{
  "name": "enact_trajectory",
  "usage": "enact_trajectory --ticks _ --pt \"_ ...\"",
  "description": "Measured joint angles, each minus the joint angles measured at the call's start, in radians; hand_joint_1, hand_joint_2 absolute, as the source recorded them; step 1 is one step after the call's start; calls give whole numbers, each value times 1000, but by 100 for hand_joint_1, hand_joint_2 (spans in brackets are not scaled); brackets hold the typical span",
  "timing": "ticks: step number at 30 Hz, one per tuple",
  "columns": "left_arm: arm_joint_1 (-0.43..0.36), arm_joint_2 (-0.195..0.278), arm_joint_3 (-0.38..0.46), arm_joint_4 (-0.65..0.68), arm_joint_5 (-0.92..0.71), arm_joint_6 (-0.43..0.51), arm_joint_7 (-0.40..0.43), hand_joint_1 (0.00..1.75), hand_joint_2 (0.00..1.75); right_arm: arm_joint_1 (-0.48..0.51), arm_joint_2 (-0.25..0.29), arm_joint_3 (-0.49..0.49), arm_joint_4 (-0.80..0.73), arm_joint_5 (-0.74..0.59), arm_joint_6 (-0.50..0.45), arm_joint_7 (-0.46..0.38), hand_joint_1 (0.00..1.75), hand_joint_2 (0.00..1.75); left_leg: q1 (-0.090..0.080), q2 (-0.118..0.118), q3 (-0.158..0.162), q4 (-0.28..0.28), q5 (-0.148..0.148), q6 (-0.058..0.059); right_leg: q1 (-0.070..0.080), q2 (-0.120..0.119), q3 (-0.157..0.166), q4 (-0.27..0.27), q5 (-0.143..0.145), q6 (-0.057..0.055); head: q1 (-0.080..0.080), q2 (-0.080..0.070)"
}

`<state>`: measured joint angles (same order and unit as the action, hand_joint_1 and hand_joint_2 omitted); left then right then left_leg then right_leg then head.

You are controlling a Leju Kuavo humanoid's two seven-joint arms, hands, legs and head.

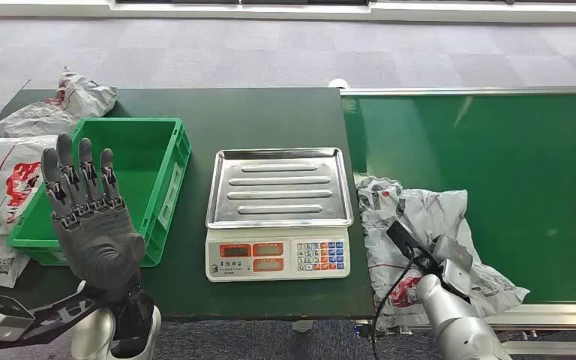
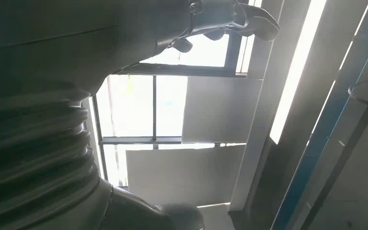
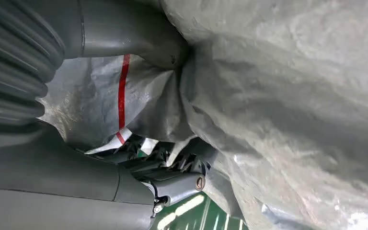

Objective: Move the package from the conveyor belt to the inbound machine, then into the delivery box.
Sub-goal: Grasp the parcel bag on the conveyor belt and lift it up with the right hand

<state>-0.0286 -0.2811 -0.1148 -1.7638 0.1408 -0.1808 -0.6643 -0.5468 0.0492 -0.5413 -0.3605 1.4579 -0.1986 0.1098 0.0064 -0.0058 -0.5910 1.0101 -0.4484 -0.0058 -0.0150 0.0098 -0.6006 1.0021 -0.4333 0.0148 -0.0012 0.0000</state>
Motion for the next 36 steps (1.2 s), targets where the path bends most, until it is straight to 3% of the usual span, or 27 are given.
enact_trajectory --ticks 5,11,14,18,21,26,36 --pt "0 0 0 2 -8 -2 -5 0 175 -3 0 3 0 -23 40 -101 175 175 0 0 0 0 0 0 0 0 0 0 0 0 0 0" --pt "-2 0 0 14 -32 -17 -31 0 175 12 27 43 -33 -137 135 -516 175 175 0 1 -2 0 -1 -1 1 2 -2 0 0 0 0 0" --pt "3 0 7 13 -39 -19 -36 0 175 68 66 103 -176 -289 156 -663 175 175 0 0 -3 0 0 -1 2 1 -3 1 -1 -1 0 0" --pt "18 0 17 2 -44 -20 -37 0 175 169 107 260 -507 -482 201 -639 175 175 0 1 -4 0 0 -1 2 2 -5 1 -1 -1 0 0" --pt "24 0 18 -3 -45 -18 -37 0 175 225 121 350 -699 -533 114 -632 175 175 0 0 -6 0 0 -1 1 1 -6 1 -1 -1 0 0" --pt "28 0 18 -3 -41 -12 -38 0 175 293 147 463 -1043 -505 -1 -547 175 175 0 -1 -7 0 -1 -1 0 0 -7 1 -2 0 0 0" --pt "27 2 17 -2 -33 3 -38 0 175 349 158 547 -1275 -413 -134 -495 175 175 0 -1 -7 0 -1 0 0 0 -7 1 -2 0 0 0"
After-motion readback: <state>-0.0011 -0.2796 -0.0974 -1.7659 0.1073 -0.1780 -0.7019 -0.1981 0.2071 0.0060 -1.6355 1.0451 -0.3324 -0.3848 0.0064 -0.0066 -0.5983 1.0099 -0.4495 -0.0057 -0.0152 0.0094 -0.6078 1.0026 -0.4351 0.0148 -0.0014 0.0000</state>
